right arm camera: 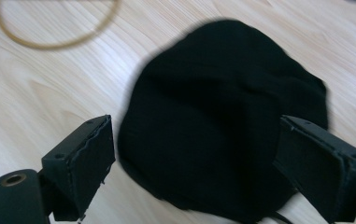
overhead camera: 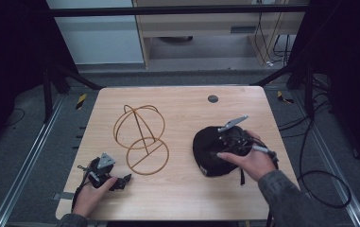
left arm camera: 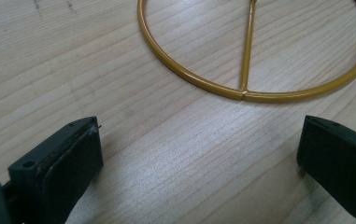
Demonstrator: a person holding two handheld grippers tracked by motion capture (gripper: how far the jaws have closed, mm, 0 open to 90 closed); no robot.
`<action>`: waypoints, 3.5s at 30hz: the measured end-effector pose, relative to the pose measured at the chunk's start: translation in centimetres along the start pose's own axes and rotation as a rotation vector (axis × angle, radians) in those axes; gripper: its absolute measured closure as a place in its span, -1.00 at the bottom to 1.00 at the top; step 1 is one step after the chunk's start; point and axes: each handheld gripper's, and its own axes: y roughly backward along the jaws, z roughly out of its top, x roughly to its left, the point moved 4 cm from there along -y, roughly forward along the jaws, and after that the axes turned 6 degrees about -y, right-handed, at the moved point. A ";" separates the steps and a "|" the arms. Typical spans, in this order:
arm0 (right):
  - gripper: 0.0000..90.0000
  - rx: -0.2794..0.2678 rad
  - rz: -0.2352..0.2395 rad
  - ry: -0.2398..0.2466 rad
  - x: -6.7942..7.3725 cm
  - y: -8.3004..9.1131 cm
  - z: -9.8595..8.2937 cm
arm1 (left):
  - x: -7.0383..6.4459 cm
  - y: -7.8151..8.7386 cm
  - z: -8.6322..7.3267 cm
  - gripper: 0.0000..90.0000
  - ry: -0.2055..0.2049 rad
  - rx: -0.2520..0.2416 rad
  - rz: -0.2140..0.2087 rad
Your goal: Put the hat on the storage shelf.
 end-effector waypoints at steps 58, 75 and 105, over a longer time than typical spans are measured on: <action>0.42 0.362 0.071 0.125 -3.6 -5.3 4.3 | 0.1 0.6 -0.7 -1.00 -0.013 -0.008 -0.019; 0.64 0.288 0.107 0.158 -3.6 -2.1 4.7 | 0.1 0.6 -0.7 -1.00 -0.010 -0.010 -0.016; 0.64 -0.025 0.183 0.217 -0.1 8.1 9.7 | 0.0 0.7 -0.7 -1.00 -0.008 -0.005 -0.015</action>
